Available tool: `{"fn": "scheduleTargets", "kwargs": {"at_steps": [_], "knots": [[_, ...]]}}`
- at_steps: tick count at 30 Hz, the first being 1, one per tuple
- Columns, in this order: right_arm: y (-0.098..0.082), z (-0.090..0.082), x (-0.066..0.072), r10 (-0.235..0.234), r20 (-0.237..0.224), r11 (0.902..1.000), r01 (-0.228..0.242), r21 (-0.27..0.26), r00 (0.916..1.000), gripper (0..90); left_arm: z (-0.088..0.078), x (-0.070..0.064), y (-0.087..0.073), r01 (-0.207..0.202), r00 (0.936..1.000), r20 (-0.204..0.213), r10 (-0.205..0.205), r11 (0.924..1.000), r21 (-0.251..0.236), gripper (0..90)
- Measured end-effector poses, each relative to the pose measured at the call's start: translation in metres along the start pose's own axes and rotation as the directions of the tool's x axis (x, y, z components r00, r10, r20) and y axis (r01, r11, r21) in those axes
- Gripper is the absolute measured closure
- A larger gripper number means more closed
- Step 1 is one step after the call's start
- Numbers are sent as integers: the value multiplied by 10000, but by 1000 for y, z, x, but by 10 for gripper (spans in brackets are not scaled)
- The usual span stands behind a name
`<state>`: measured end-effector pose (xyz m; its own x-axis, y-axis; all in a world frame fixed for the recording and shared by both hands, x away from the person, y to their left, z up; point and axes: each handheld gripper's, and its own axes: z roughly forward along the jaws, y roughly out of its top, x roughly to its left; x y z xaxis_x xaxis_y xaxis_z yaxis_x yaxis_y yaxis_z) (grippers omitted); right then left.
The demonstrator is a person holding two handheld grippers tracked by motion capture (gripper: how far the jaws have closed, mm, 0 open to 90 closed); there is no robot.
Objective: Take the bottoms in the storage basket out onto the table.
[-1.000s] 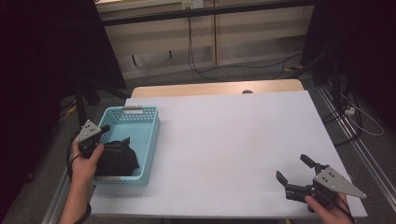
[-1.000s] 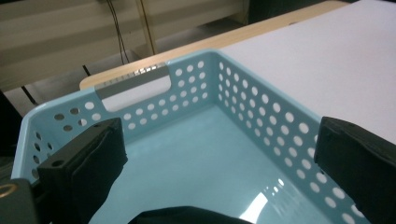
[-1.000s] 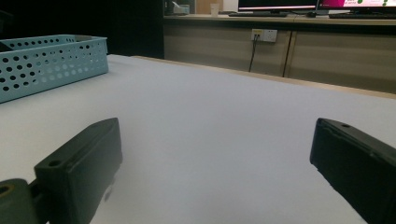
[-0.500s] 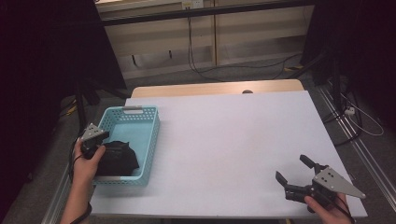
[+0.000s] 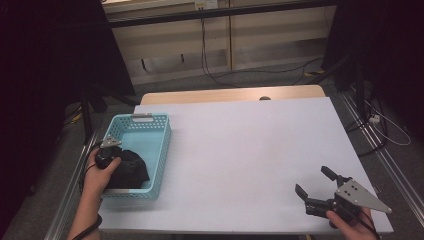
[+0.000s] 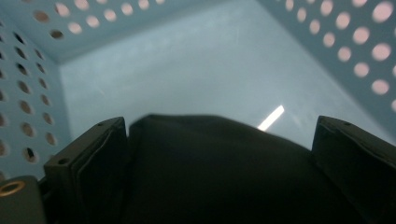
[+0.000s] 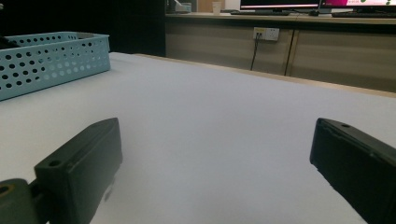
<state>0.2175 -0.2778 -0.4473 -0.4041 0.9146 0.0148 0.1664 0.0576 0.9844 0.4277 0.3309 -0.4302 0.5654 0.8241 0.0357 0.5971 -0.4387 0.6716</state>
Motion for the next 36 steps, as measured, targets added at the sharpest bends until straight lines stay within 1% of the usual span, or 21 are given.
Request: {"fn": "scheduleTargets", "kwargs": {"at_steps": [2, 3, 4, 5, 6, 7, 10, 15, 17, 19, 20, 21, 25, 27, 28, 29, 30, 32, 33, 35, 36], "knots": [[0, 0, 0, -15, -8, 10000, 15, 10, 10000, 16, 2, 0, 0, 9, 10000, -35, -9, 10000, 100, 41], [0, -1, 0, -16, -13, 10000, 16, 13, 10000, 16, 5, 0, -1, 48, 9999, -92, -44, 9993, 383, 37], [0, -1, 1, -23, -23, 10000, 23, 18, 10000, 16, 7, 0, -1, 89, 9999, -107, -84, 9986, 527, 32], [0, -1, 1, -16, -36, 10000, 16, 13, 10000, 16, 9, 1, -1, 136, 9999, -50, -133, 9978, 649, 32], [0, -2, 1, -44, -29, 10000, 44, 5, 10000, 16, 10, 1, -1, 165, 9998, -84, -160, 9970, 759, 29], [0, -2, 1, -63, -38, 10000, 63, -10, 10000, 16, 10, 1, -1, 165, 9998, -84, -160, 9970, 759, 26], [0, -3, 1, -78, -36, 10000, 78, 11, 10000, 16, 14, 2, -2, 376, 9992, 99, -388, 9946, 972, 27], [0, -4, 1, -87, -37, 10000, 87, -4, 10000, 16, 16, 2, -3, 441, 9988, 173, -464, 9928, 1111, 29], [0, -4, 1, -94, -39, 10000, 94, -8, 9999, 16, 18, 3, -3, 573, 9980, 200, -600, 9916, 1162, 37], [0, -4, 1, -111, -38, 9999, 111, -12, 9999, 16, 18, 3, -4, 597, 9978, 231, -627, 9916, 1145, 66], [0, -4, 1, -111, -38, 9999, 111, -12, 9999, 16, 18, 3, -4, 629, 9974, 266, -663, 9914, 1146, 66], [0, -3, 1, -136, -50, 9999, 136, -3, 9999, 16, 19, 2, -4, 785, 9962, 274, -822, 9902, 1159, 88], [0, -3, 2, -151, -94, 9999, 151, 9, 9998, 16, 19, 0, -3, 711, 9968, 280, -746, 9912, 1112, 143], [0, -2, 3, -165, -116, 9999, 165, 2, 9998, 16, 19, 0, -3, 680, 9967, 365, -722, 9921, 1055, 188], [0, -2, 3, -183, -133, 9998, 183, -6, 9997, 16, 17, 0, -3, 500, 9972, 514, -550, 9942, 950, 234], [0, -2, 3, -185, -133, 9998, 185, -7, 9997, 16, 17, -1, -3, 363, 9975, 572, -411, 9959, 834, 287], [0, -2, 3, -181, -140, 9998, 181, -2, 9997, 16, 16, -2, -3, 439, 9966, 670, -487, 9965, 714, 370], [0, -2, 3, -166, -137, 9999, 166, -13, 9998, 16, 15, -2, -3, 553, 9962, 637, -586, 9971, 531, 572], [0, -2, 3, -180, -152, 9998, 180, -15, 9997, 16, 15, -1, -3, 603, 9957, 679, -637, 9969, 506, 658], [1, -2, 3, -167, -158, 9999, 167, -13, 9997, 16, 15, -2, -3, 546, 9960, 676, -580, 9972, 513, 717], [1, -2, 3, -170, -176, 9999, 169, -16, 9997, 16, 15, -3, -2, 623, 9953, 706, -661, 9965, 551, 733]]}}
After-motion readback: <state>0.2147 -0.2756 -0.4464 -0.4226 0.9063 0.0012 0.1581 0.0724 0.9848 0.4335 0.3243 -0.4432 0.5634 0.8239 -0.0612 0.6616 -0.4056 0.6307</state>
